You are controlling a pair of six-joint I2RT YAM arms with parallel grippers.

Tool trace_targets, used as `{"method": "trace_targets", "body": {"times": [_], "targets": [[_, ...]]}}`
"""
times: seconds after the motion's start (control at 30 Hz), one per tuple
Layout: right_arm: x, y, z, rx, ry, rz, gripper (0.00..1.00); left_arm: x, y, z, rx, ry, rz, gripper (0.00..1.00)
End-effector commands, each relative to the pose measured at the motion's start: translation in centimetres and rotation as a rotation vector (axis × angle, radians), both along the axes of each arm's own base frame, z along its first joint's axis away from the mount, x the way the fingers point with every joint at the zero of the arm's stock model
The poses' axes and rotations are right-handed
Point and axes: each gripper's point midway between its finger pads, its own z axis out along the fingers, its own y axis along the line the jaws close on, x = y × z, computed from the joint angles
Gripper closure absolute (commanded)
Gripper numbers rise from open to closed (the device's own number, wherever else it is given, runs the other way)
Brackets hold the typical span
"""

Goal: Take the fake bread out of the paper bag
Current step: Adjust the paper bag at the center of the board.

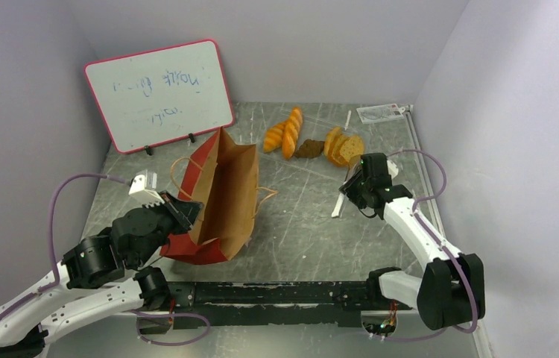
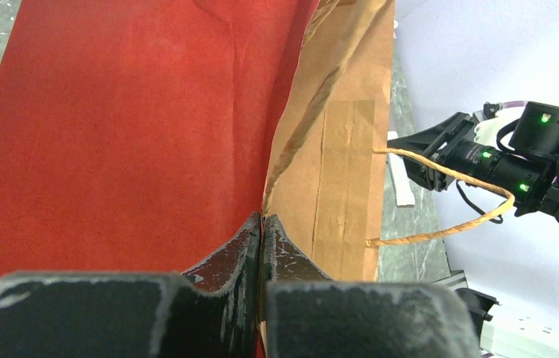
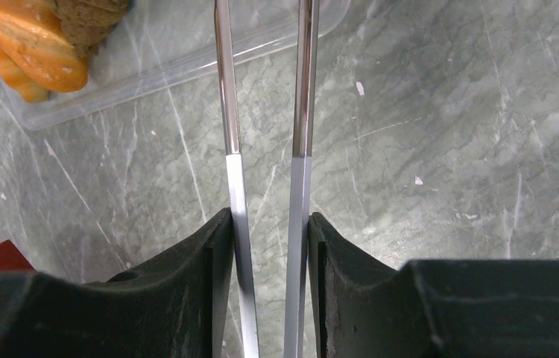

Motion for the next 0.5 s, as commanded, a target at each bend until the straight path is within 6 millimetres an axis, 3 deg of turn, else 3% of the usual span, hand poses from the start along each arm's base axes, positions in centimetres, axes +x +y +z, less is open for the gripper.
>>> {"method": "trace_targets", "body": {"times": [0.0,0.27,0.47], "targets": [[1.0,-0.4,2.9,-0.020,-0.082,0.004,0.59,0.0,0.5,1.7,-0.021,-0.027,0.010,0.93],[1.0,-0.1,5.3,-0.068,-0.144,0.052,0.60,0.0,2.3,3.0,0.010,-0.047,0.057,0.93],[1.0,3.5,7.0,-0.152,-0.168,0.187,0.60,0.2,3.7,4.2,-0.006,-0.083,0.103,0.93]]}}
